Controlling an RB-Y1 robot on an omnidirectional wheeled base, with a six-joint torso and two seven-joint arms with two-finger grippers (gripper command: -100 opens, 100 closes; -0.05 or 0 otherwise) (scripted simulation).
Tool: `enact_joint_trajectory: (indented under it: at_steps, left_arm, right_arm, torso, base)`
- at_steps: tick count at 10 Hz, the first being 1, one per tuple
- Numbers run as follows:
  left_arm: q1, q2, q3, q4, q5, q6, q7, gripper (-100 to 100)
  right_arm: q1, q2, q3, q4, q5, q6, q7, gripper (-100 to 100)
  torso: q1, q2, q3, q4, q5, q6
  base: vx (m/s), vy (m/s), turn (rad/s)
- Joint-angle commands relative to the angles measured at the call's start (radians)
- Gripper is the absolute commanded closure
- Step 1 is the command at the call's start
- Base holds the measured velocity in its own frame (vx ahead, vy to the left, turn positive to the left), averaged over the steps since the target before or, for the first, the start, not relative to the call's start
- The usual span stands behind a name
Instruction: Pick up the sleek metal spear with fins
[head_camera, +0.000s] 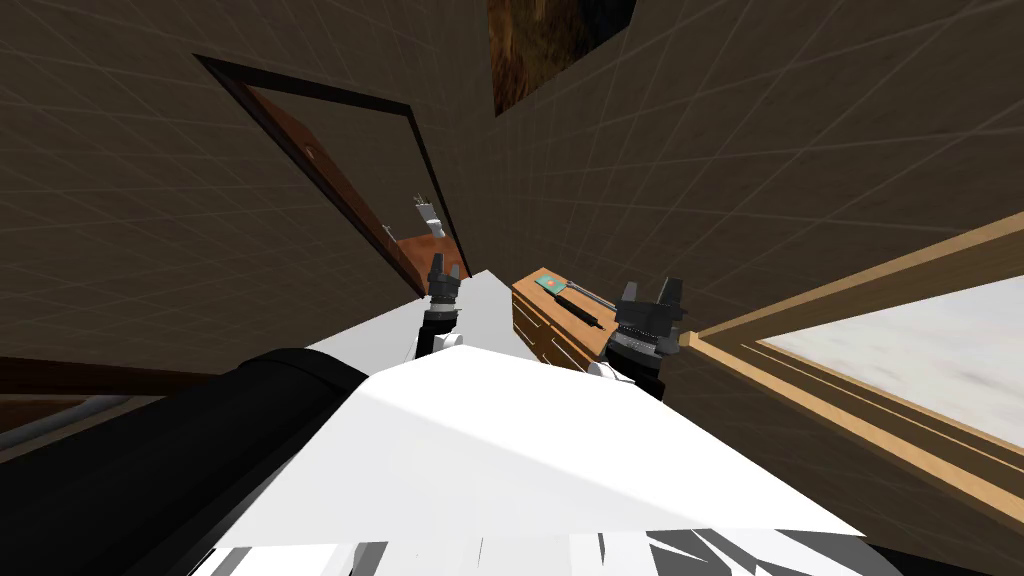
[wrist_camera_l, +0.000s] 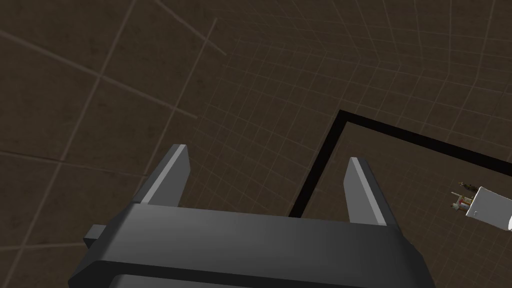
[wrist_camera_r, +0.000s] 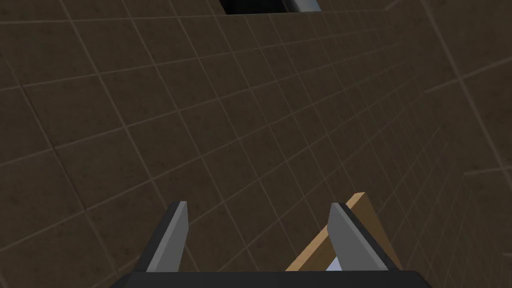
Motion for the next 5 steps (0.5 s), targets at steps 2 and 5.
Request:
enact_joint_trajectory:
  at_steps: [2, 5]
  left_arm:
    - [0.000, 0.000, 0.000, 0.000, 0.000, 0.000, 0.000, 0]
    - [0.000, 0.000, 0.000, 0.000, 0.000, 0.000, 0.000, 0]
  right_arm:
    - [0.008, -0.079, 0.005, 0.027, -0.004, 0.000, 0.015, -100]
    - [0.018, -0.158, 0.013, 0.063, -0.009, -0.001, 0.036, -100]
  torso:
    - [0.002, 0.001, 0.001, 0.000, 0.000, 0.000]
    - [0.004, 0.002, 0.001, 0.000, 0.001, 0.000]
  base:
    - [-0.037, 0.062, -0.035]
    - [-0.036, 0.073, -0.035]
